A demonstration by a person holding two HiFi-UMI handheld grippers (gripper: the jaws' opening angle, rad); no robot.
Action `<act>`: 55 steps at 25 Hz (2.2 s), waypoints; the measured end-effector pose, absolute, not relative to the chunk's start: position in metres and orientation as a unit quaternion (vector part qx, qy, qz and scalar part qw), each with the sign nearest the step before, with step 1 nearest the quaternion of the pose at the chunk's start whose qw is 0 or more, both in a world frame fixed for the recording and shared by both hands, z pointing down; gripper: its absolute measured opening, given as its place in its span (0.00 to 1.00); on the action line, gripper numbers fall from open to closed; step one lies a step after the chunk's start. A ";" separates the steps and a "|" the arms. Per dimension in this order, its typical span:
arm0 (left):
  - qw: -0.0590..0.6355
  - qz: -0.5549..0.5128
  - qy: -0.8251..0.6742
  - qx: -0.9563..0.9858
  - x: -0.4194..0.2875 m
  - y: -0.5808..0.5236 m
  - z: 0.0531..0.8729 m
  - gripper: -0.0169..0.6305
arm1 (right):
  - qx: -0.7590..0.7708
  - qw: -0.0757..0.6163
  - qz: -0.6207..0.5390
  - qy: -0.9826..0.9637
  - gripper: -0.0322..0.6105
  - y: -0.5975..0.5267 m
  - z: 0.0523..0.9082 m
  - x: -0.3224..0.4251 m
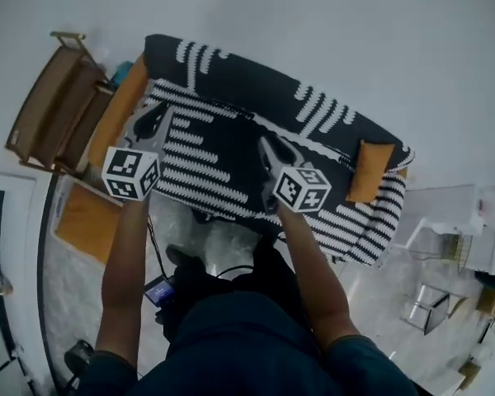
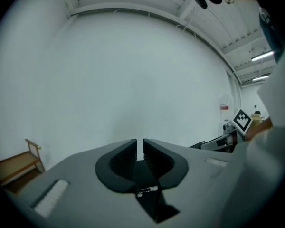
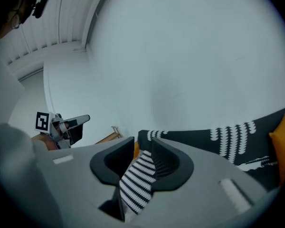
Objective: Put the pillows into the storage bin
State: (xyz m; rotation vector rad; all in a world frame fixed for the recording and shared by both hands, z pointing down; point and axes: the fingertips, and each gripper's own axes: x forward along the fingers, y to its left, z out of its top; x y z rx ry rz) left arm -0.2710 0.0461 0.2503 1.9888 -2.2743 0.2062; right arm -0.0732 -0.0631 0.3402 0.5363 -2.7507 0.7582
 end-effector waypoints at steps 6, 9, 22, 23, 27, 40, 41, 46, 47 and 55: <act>0.061 0.098 -0.673 0.731 -0.127 -0.143 0.272 0.10 | 0.281 0.078 0.313 -0.904 0.23 -0.203 0.366 0.086; 0.066 0.113 -0.629 0.766 -0.048 -0.223 0.296 0.12 | 0.331 0.059 0.349 -0.875 0.24 -0.258 0.395 0.171; 0.114 0.204 -0.439 0.868 0.271 -0.449 0.468 0.21 | 0.536 -0.043 0.505 -0.675 0.35 -0.374 0.595 0.493; 0.119 0.213 -0.429 0.870 0.288 -0.459 0.485 0.21 | 0.545 -0.046 0.514 -0.660 0.36 -0.375 0.613 0.509; 0.129 0.260 -0.394 0.872 0.344 -0.491 0.548 0.25 | 0.566 -0.044 0.546 -0.616 0.39 -0.380 0.681 0.560; 0.132 0.374 -0.340 0.853 0.397 -0.532 0.685 0.42 | 0.538 -0.067 0.634 -0.552 0.45 -0.398 0.837 0.595; 0.133 0.375 -0.339 0.853 0.398 -0.534 0.691 0.42 | 0.534 -0.072 0.638 -0.550 0.45 -0.399 0.843 0.594; 0.131 0.370 -0.338 0.856 0.401 -0.536 0.702 0.40 | 0.532 -0.075 0.639 -0.550 0.45 -0.406 0.860 0.588; 0.132 0.367 -0.339 0.856 0.401 -0.535 0.703 0.38 | 0.533 -0.066 0.637 -0.553 0.44 -0.407 0.862 0.587; 0.179 0.359 -0.365 0.840 0.374 -0.517 0.702 0.19 | 0.522 0.009 0.610 -0.596 0.18 -0.398 0.831 0.573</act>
